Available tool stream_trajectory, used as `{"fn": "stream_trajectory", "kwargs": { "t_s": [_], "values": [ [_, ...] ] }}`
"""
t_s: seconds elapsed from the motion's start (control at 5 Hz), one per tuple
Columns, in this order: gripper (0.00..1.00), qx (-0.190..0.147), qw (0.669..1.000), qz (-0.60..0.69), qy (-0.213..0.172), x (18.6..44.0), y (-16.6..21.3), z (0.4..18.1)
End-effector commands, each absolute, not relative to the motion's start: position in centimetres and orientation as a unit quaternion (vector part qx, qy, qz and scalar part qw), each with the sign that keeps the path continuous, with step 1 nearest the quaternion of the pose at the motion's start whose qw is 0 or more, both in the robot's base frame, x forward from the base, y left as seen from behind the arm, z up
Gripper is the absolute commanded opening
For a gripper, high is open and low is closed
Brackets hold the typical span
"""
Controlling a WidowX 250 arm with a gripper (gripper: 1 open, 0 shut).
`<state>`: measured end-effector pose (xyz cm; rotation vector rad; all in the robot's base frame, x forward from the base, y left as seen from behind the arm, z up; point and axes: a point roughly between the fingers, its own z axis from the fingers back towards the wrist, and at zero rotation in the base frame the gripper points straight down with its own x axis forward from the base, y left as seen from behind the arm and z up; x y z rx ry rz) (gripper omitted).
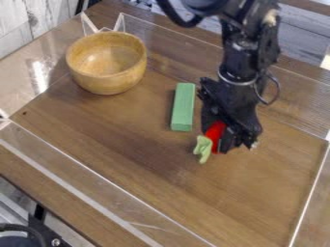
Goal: Move the red object to the left side of the table
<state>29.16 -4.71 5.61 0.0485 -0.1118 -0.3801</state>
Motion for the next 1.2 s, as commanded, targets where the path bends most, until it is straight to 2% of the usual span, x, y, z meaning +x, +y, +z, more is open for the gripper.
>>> {"fn": "stream_trajectory", "kwargs": {
  "t_s": [0.0, 0.2, 0.8, 1.0],
  "values": [
    [0.0, 0.024, 0.985, -0.146, -0.091, 28.6, -4.6, 7.1],
    [0.0, 0.022, 0.984, -0.148, -0.092, 28.0, -5.7, 5.4],
    [0.0, 0.043, 0.986, -0.138, -0.08, 27.2, -3.6, 8.6],
    [0.0, 0.052, 0.988, -0.121, -0.086, 26.6, -0.6, 9.9]
  ]
}}
